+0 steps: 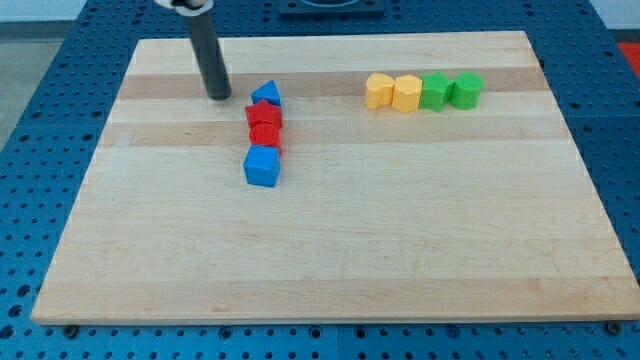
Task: Separate the blue triangle from red star
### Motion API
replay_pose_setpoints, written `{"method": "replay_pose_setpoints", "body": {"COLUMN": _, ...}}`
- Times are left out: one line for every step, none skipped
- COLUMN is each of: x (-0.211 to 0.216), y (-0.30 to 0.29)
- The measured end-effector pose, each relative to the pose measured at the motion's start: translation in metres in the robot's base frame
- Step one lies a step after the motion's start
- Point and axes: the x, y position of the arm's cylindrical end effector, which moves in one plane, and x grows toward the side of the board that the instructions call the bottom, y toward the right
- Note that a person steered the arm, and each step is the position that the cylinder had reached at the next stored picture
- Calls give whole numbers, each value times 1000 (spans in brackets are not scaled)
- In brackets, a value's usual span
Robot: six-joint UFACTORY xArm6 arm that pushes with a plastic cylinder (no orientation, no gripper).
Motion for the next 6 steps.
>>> {"method": "replay_pose_setpoints", "body": {"x": -2, "y": 33}}
{"method": "replay_pose_setpoints", "body": {"x": 3, "y": 54}}
{"method": "replay_pose_setpoints", "body": {"x": 13, "y": 60}}
{"method": "replay_pose_setpoints", "body": {"x": 21, "y": 60}}
{"method": "replay_pose_setpoints", "body": {"x": 31, "y": 63}}
{"method": "replay_pose_setpoints", "body": {"x": 42, "y": 76}}
